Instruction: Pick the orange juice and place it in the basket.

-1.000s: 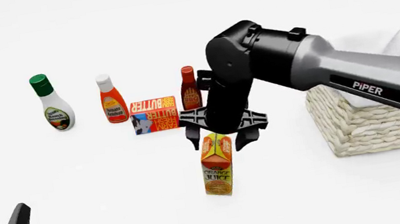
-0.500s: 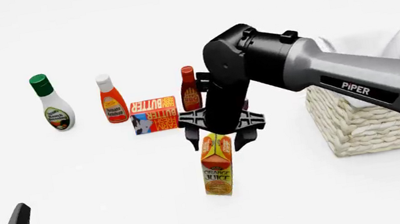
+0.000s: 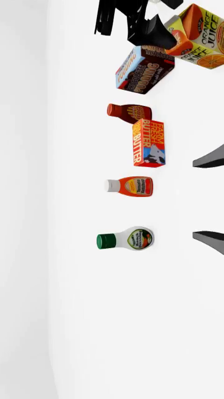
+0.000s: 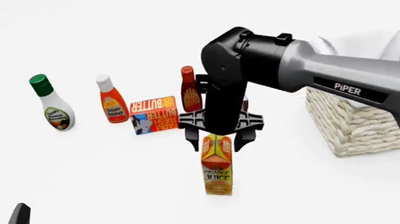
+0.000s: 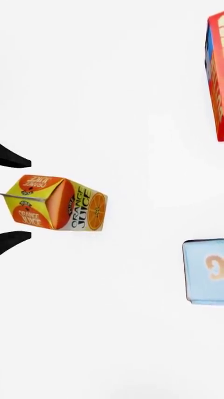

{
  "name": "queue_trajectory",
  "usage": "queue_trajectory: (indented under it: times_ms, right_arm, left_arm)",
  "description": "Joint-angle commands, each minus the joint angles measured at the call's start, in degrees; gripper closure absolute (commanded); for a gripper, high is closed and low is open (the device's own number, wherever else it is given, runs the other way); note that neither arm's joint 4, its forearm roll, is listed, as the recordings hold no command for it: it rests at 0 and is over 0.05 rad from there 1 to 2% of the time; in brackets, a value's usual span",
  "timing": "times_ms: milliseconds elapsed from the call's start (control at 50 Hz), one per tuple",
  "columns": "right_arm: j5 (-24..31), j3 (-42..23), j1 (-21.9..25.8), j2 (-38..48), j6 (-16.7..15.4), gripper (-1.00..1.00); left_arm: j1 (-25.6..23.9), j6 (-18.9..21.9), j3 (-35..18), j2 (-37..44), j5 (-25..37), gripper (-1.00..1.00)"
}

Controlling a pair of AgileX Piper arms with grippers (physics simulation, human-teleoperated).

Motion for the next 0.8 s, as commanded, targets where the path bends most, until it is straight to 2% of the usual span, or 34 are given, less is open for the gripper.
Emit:
queue_trajectory:
  times_ms: [20, 800]
  right_arm:
    - [0.00, -0.11, 0.04, 0.63, 0.33, -1.00]
    - [0.00, -0.33, 0.22, 2.51, 0.76, -1.00]
  left_arm:
    - [0.00, -0.01, 0.00, 0.00, 0.00, -1.00]
    - [0.01, 0.01, 0.00, -0.01, 0.00, -1.00]
